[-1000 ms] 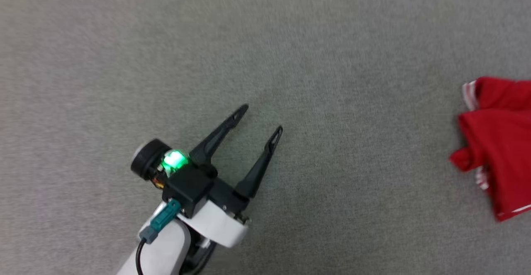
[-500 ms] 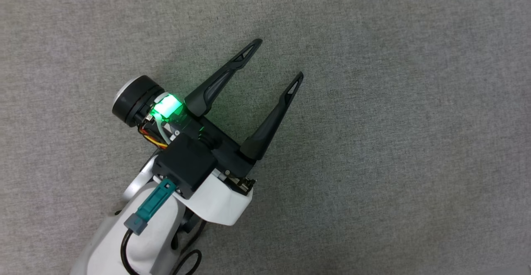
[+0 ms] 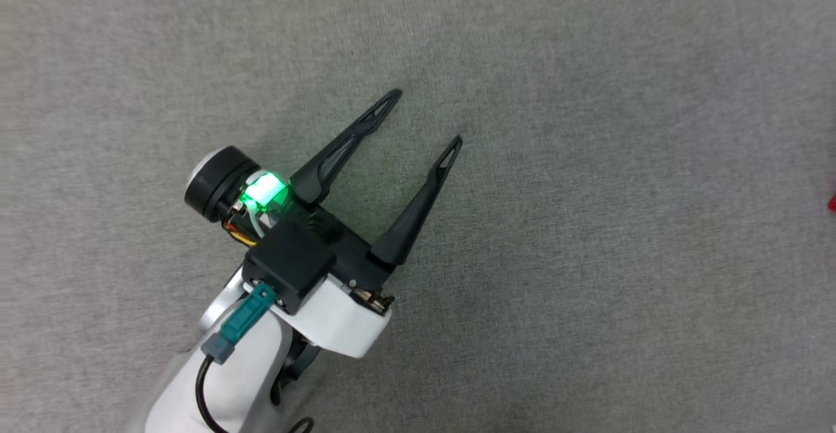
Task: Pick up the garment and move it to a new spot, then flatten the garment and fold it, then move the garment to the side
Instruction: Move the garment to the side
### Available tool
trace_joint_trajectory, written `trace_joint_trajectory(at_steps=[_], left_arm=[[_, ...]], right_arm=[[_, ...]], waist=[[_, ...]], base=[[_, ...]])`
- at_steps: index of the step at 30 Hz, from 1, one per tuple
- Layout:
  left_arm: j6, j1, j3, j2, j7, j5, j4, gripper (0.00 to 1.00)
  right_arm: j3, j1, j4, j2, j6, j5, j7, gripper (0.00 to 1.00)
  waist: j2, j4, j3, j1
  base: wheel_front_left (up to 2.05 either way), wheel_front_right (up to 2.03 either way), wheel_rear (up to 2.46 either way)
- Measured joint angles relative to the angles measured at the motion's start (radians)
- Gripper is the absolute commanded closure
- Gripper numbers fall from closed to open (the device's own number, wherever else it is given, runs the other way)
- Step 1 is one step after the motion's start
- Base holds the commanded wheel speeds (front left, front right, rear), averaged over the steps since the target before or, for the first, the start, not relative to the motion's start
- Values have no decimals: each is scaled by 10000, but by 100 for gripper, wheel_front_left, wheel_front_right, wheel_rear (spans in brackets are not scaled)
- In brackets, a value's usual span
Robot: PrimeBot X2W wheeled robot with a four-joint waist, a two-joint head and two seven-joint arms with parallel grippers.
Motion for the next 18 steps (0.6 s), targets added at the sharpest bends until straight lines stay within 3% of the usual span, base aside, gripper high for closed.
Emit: trace_joint_trajectory(at_steps=[9, 18], left_arm=[[472, 1083, 861, -105, -221, -610, 894, 0], [744, 2560, 1992, -282, -238, -842, 949, 0]], right_arm=[[441, 137, -2199, 642, 0, 608, 295, 0], [895, 1160, -4953, 2347, 0, 2366, -121, 0]], waist=[[0, 221, -1750, -3], [0, 642, -3473, -4]], base=[[0, 0, 0], [0, 0, 0]])
